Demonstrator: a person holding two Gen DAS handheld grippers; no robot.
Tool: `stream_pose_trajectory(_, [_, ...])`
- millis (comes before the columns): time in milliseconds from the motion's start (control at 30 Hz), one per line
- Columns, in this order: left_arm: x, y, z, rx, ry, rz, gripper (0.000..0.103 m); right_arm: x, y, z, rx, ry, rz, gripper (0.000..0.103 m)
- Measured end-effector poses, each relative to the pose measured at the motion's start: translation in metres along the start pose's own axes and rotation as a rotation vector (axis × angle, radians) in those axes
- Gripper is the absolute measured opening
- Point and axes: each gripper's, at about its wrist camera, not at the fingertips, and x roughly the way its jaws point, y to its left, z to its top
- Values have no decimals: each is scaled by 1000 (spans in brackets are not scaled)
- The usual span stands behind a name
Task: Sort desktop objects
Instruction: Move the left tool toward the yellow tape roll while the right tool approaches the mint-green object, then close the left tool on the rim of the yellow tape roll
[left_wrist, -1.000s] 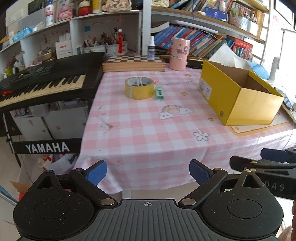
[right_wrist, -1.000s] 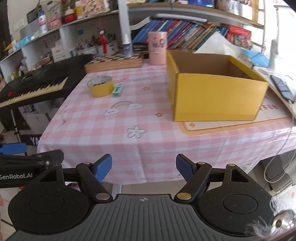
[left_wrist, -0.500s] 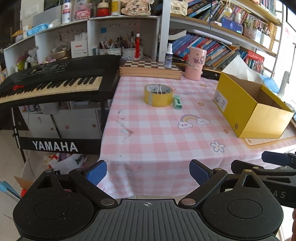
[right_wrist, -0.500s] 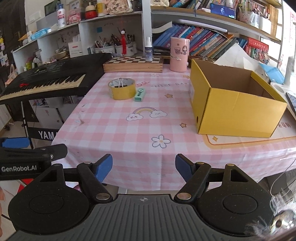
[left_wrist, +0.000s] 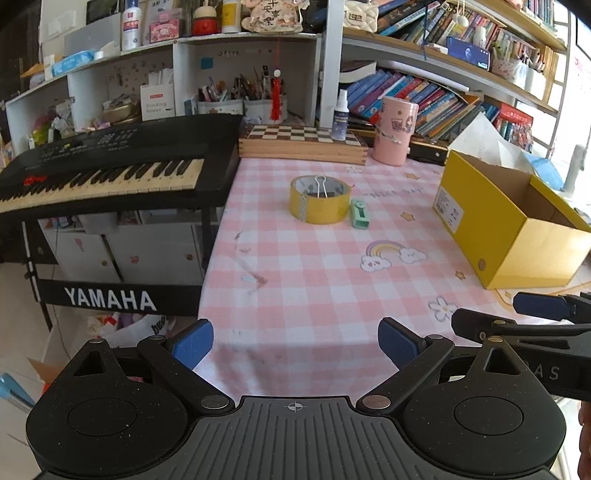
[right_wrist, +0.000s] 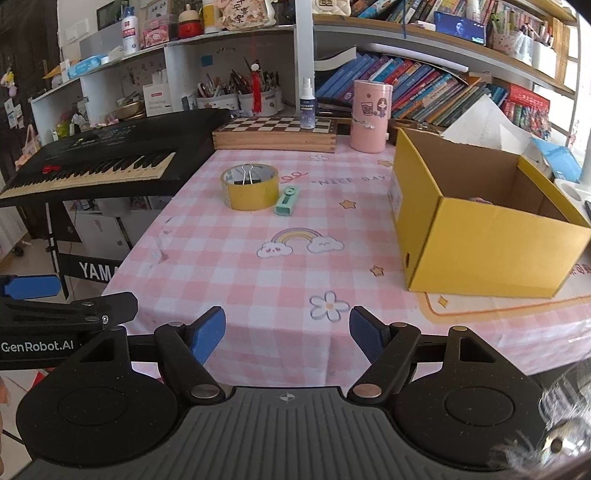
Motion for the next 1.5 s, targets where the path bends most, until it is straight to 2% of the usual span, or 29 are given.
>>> stream_pose_trajectory(333, [37, 0, 40, 5, -19, 45, 98, 46, -11, 42, -7, -6, 43, 74])
stream_pose_trajectory(767, [87, -4, 84, -15, -12, 73, 98, 98, -36, 93, 19, -16, 29, 74])
stream_pose_trajectory(1133, [124, -14, 101, 4, 21, 56, 98, 123, -60, 123, 62, -56, -17, 74])
stream_pose_trajectory(1500, [194, -36, 125, 69, 48, 43, 98, 139, -69, 138, 34, -60, -3, 74])
